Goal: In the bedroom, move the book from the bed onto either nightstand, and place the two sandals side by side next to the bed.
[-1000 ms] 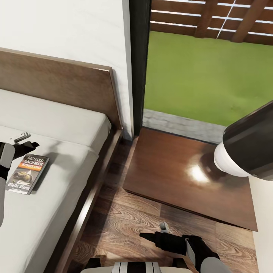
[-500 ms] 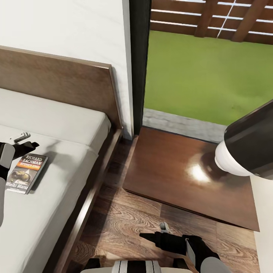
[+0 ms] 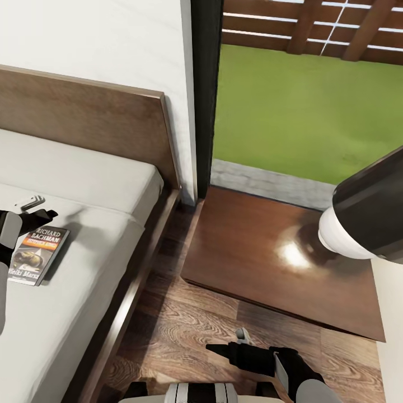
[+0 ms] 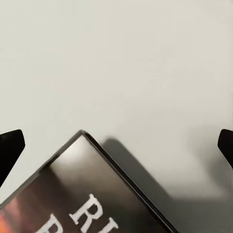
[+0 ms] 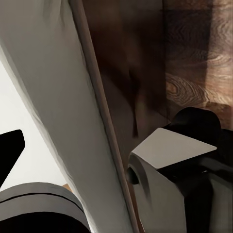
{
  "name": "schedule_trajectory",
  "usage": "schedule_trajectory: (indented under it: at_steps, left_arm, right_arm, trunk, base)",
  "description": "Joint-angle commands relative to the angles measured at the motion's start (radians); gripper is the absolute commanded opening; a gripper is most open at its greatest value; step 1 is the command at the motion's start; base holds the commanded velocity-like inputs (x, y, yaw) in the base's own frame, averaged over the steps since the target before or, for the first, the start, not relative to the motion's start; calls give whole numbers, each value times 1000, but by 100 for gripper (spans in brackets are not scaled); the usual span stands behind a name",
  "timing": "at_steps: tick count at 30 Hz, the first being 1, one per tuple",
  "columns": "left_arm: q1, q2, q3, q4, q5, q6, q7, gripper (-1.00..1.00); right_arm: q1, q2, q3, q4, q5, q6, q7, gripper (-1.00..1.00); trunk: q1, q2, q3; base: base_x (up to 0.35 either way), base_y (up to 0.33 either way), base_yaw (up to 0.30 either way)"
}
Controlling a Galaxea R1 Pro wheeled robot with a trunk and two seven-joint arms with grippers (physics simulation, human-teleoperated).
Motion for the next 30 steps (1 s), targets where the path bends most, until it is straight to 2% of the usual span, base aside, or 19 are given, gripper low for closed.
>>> schedule_trajectory:
  at_steps: [1, 30]
  left_arm:
    - [0, 0, 0, -1, 11, 4, 8, 100]
    - [1, -1, 0, 0, 12, 4, 8, 100]
  right_arm:
    - [-1, 1, -9, -2, 8, 10, 5, 100]
    - [-1, 1, -8, -2, 8, 10, 6, 100]
  trunk:
    - [0, 0, -1]
    - [0, 0, -1]
  base:
    - [0, 0, 0]
    - [0, 0, 0]
